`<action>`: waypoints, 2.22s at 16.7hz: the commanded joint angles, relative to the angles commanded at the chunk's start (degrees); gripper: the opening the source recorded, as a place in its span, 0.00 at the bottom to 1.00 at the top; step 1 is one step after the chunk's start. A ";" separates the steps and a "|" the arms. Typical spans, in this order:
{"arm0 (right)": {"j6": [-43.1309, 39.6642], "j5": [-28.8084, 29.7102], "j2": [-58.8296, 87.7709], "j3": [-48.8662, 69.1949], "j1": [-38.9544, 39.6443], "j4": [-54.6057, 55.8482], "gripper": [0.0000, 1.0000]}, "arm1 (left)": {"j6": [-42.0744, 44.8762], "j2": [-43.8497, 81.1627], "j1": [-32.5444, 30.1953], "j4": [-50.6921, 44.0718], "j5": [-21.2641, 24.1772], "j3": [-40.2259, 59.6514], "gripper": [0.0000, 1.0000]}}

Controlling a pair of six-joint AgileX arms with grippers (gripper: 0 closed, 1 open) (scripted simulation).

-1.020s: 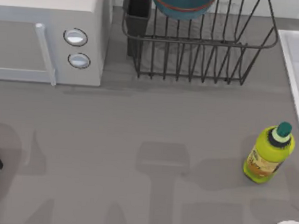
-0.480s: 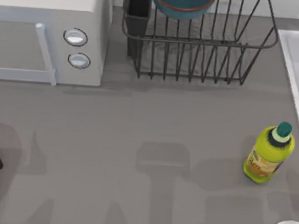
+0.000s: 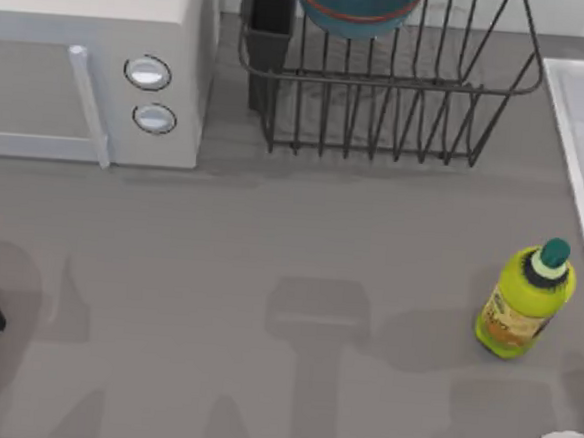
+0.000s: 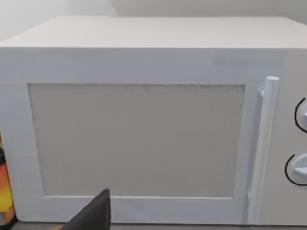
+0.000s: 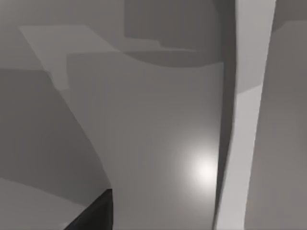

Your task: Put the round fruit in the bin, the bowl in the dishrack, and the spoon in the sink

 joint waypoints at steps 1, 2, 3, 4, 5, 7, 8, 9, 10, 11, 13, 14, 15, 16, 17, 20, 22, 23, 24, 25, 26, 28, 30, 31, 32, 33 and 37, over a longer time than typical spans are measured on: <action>0.00 0.00 0.00 0.00 0.00 0.00 1.00 | 0.00 0.00 0.00 0.00 0.00 0.00 1.00; 0.00 0.00 0.00 0.00 0.00 0.00 1.00 | 0.00 0.00 0.00 0.00 0.00 0.00 1.00; 0.00 0.00 0.00 0.00 0.00 0.00 1.00 | 0.00 0.00 0.00 0.00 0.00 0.00 1.00; 0.00 0.00 0.00 0.00 0.00 0.00 0.92 | 0.00 0.00 0.00 0.00 0.00 0.00 1.00; 0.00 0.00 0.00 0.00 0.00 0.00 0.85 | 0.00 0.00 0.00 0.00 0.00 0.00 1.00; 0.00 0.00 0.00 0.00 0.00 0.00 0.70 | 0.00 0.00 0.00 0.00 0.00 0.00 1.00; 0.00 0.00 0.00 0.00 0.00 0.00 0.62 | 0.00 0.00 0.00 0.00 0.00 0.00 1.00; 0.00 0.00 0.00 0.00 0.00 0.00 0.55 | 0.00 0.00 0.00 0.00 0.00 0.00 1.00; 0.00 0.00 0.00 0.00 0.00 0.00 0.47 | 0.00 0.00 0.00 0.00 0.00 0.00 1.00; 0.00 0.00 0.00 0.00 0.00 0.00 0.40 | 0.00 0.00 0.00 0.00 0.00 0.00 1.00; 0.00 0.00 0.00 0.00 0.00 0.00 0.25 | 0.00 0.00 0.00 0.00 0.00 0.00 1.00; 0.00 0.00 0.00 0.00 0.00 0.00 0.17 | 0.00 0.00 0.00 0.00 0.00 0.00 1.00; 0.00 0.00 0.00 0.00 0.00 0.00 0.10 | 0.00 0.00 0.00 0.00 0.00 0.00 1.00; 0.00 0.00 0.00 0.00 0.00 0.00 0.02 | 0.00 0.00 0.00 0.00 0.00 0.00 1.00; 0.00 0.00 0.00 0.00 0.00 0.00 0.00 | 0.00 0.00 0.00 0.00 0.00 0.00 1.00; 0.00 0.00 0.00 0.00 0.00 0.00 0.00 | 0.00 0.00 0.00 0.00 0.00 0.00 1.00; 0.00 0.00 0.00 0.00 0.00 0.00 0.00 | 0.00 0.00 0.00 0.00 0.00 0.00 1.00; 0.00 0.00 0.00 0.00 0.00 0.00 0.00 | 0.00 0.00 0.00 0.00 0.00 0.00 1.00; 0.00 0.00 0.00 0.00 0.00 0.00 0.00 | 0.00 0.00 0.00 0.00 0.00 0.00 1.00; 2.68 1.03 -3.97 2.90 0.36 -6.83 0.00 | 0.00 0.00 0.00 0.00 0.00 0.00 1.00; 2.65 1.02 -3.99 3.02 0.35 -7.00 0.00 | 0.00 0.00 0.00 0.00 0.00 0.00 1.00; 2.38 0.97 -4.63 4.66 0.29 -9.13 0.00 | 0.00 0.00 0.00 0.00 0.00 0.00 1.00; 2.13 0.95 -6.15 7.61 0.25 -13.65 0.00 | 0.00 0.00 0.00 0.00 0.00 0.00 1.00; 2.05 0.95 -7.15 9.37 0.22 -16.79 0.00 | 0.00 0.00 0.00 0.00 0.00 0.00 1.00; 2.00 0.97 -8.20 11.22 0.17 -20.49 0.00 | 0.00 0.00 0.00 0.00 0.00 0.00 1.00; 1.97 0.96 -9.28 13.11 0.13 -24.19 0.00 | 0.00 0.00 0.00 0.00 0.00 0.00 1.00; 2.08 1.02 -13.32 19.32 0.06 -33.17 0.00 | 0.00 0.00 0.00 0.00 0.00 0.00 1.00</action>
